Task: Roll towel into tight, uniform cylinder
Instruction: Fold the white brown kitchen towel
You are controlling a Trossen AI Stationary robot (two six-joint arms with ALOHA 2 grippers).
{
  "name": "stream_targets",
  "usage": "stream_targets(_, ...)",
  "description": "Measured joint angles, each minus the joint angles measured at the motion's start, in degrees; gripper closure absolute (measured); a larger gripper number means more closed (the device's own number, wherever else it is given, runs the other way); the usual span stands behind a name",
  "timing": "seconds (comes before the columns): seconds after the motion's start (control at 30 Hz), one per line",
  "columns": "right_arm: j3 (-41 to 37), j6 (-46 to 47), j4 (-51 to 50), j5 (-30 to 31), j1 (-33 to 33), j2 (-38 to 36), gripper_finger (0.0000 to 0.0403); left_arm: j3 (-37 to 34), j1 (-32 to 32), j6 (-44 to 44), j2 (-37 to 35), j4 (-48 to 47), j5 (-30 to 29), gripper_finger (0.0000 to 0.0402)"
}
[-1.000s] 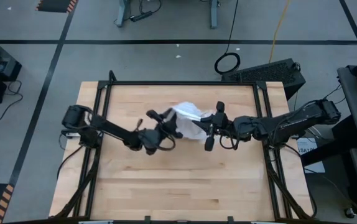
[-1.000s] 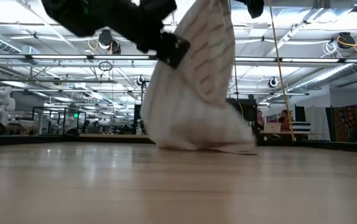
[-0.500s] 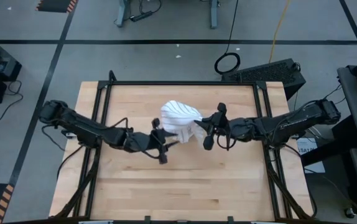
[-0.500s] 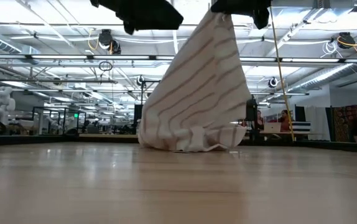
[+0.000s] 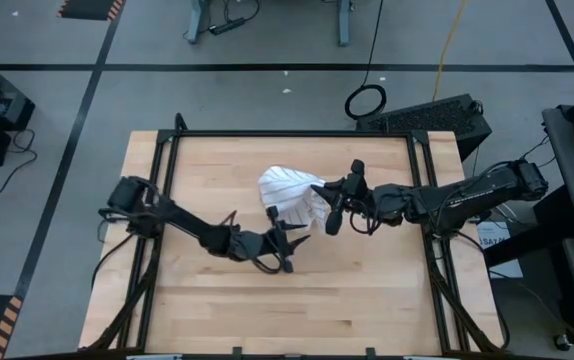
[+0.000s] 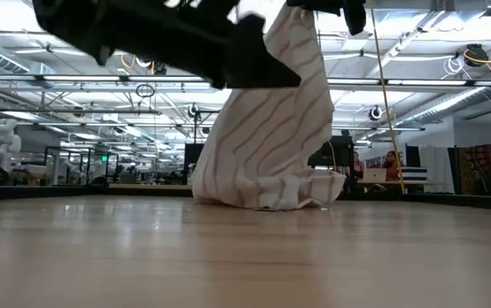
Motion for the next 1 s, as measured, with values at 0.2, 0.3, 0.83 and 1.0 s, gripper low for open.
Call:
stream_targets(0.2, 0.0, -0.2, 0.0, 0.2, 0.0, 0.0, 0.0399, 3.2, 0.5, -0.9, 6.9, 6.5, -1.3, 0.0186)
stream_targets(0.3, 0.0, -0.6, 0.2, 0.2, -0.1, 0.0, 0.0399, 6.0, 0.7, -1.0, 9.7, 7.0, -3.9, 0.0132)
stream_targets(0.83, 0.0, -0.7, -0.1, 0.2, -0.3, 0.0, 0.0399, 14.2, 3.2, -1.4, 14.0, 2.7, -14.4, 0.0213)
stream_targets(1.0, 0.0, -1.1, -0.5, 0.2, -0.3, 0.0, 0.0399, 14.2, 2.2, 1.0, 13.9, 3.1, -14.7, 0.0377)
